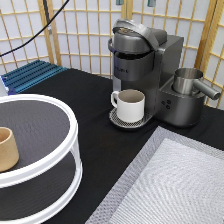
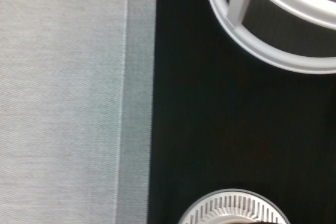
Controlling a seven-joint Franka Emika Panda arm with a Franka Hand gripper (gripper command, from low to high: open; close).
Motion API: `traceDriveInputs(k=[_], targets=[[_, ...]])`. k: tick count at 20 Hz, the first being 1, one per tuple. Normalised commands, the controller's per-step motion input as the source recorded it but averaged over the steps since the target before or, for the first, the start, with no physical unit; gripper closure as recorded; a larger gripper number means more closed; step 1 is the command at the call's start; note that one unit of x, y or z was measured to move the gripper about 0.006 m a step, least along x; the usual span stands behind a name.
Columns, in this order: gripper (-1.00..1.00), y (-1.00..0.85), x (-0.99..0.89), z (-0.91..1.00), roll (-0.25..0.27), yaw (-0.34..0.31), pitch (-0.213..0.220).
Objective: Make coffee
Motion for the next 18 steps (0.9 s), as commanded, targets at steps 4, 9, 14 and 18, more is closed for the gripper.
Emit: traceDriveInputs(k=[4,9,14,18], targets=[[-1.0,-0.1,-0.86,-0.54,-0.011,-0.041,-0.108],[-1.0,0.19,-0.45,-0.36,-0.039,-0.023,-0.116],[-1.0,0.18,-0.1,-0.26,-0.018,0.0,-0.118],[-1.0,0.0,-0.18,-0.57,-0.013,-0.001,-0.121]])
